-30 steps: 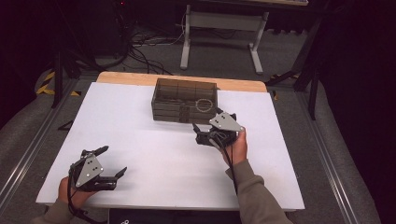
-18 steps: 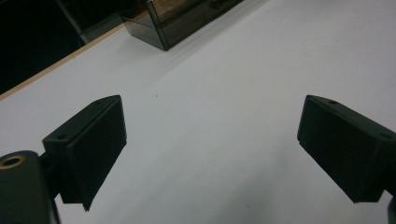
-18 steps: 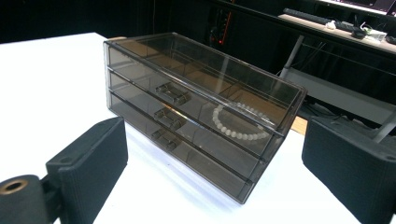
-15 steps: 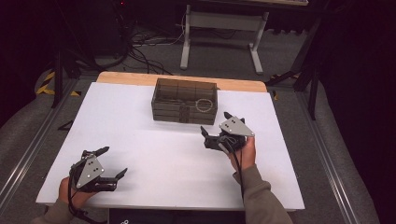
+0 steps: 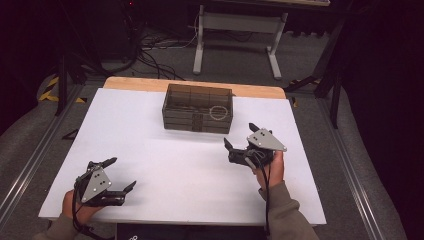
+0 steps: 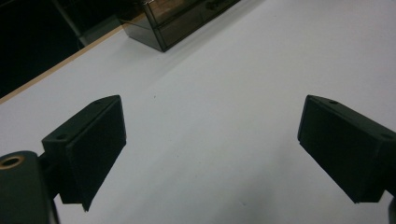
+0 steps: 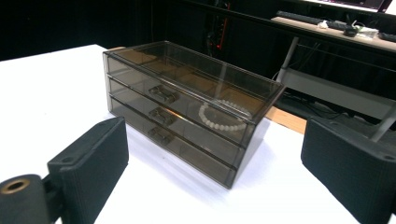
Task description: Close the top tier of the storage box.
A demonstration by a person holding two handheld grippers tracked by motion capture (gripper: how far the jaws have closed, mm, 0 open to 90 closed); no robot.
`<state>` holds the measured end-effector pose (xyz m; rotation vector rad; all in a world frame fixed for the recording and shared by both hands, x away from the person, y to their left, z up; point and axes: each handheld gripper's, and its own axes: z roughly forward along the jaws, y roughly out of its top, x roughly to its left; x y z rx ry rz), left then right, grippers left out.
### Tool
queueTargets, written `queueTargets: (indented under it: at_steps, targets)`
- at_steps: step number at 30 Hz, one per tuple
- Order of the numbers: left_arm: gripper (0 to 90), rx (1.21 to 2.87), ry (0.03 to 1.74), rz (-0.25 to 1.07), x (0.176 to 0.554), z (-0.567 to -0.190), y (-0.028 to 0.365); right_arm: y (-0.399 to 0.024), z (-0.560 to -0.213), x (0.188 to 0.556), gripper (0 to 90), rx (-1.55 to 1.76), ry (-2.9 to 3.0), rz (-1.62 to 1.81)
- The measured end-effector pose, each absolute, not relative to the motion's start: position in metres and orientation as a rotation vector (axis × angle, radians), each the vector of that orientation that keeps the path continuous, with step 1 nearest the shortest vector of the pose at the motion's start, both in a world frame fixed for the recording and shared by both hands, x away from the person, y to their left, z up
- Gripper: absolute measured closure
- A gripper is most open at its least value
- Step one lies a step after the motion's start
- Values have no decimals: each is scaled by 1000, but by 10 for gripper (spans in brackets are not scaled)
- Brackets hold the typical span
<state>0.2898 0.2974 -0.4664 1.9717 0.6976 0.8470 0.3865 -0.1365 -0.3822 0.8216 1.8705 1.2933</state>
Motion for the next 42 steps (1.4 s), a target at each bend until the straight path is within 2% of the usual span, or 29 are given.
queueTargets:
  at_steps: [25, 42]
  targets:
    - [86, 1981, 698, 831, 291, -468, 295, -155, -385, 360, 83, 771, 1899, 1268]
    - [86, 1977, 710, 818, 293, -469, 295, -176, -409, 337, 83, 720, 1928, 1185]
